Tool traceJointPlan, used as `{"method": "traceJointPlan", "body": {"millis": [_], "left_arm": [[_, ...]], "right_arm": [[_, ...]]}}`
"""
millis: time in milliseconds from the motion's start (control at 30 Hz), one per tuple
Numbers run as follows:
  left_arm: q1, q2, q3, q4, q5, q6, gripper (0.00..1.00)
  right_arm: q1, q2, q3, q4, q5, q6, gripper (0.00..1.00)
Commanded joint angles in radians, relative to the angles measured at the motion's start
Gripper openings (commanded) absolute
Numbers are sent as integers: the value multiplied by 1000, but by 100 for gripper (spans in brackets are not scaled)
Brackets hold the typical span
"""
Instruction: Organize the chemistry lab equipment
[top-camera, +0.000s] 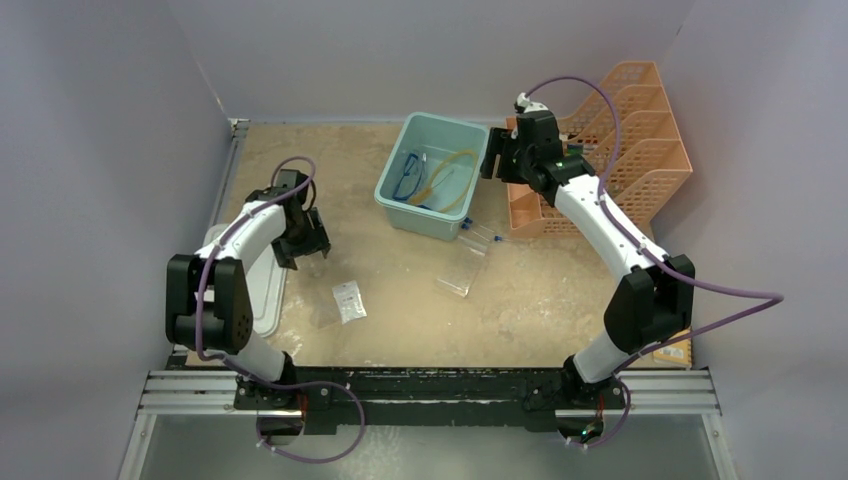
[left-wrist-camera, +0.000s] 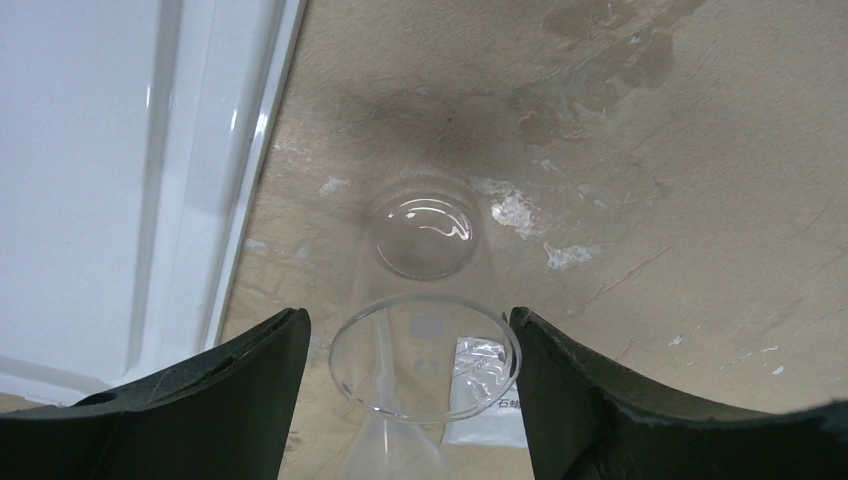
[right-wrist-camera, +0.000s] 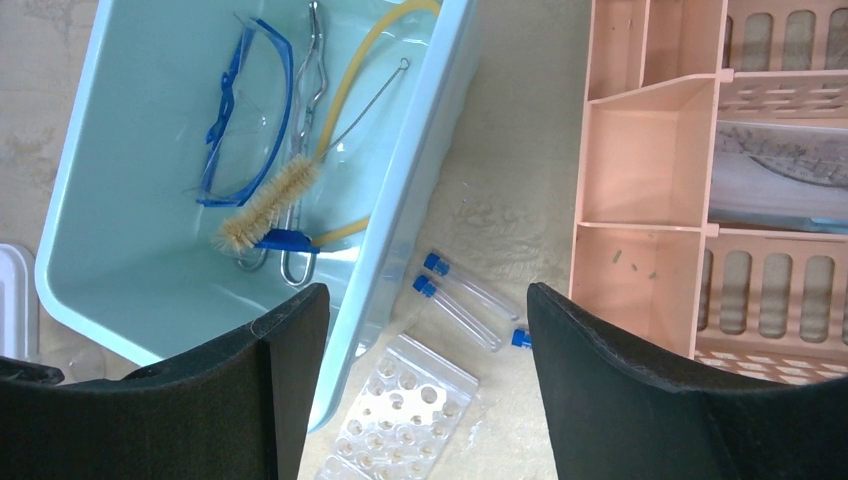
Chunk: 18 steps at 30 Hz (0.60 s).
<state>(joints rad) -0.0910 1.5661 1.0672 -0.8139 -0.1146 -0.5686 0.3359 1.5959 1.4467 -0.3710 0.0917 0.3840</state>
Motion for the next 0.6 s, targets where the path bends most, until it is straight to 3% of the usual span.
{"method": "traceJointPlan", "body": {"millis": [0,200,367,567], "left_arm": [[5,2,28,28,-10,-2,62],[4,21,83,-9,-20,43,39],[2,-54,181,0,5,58,37],[-16,-176,203,164,97,90,37]], "right_arm": [[5,-41,-4,7,23,22,73],[5,-27,-5,23,23,32,72],[5,-23,-4,49,33,36,71],[5,-35,-10,81,14,54,71]]}}
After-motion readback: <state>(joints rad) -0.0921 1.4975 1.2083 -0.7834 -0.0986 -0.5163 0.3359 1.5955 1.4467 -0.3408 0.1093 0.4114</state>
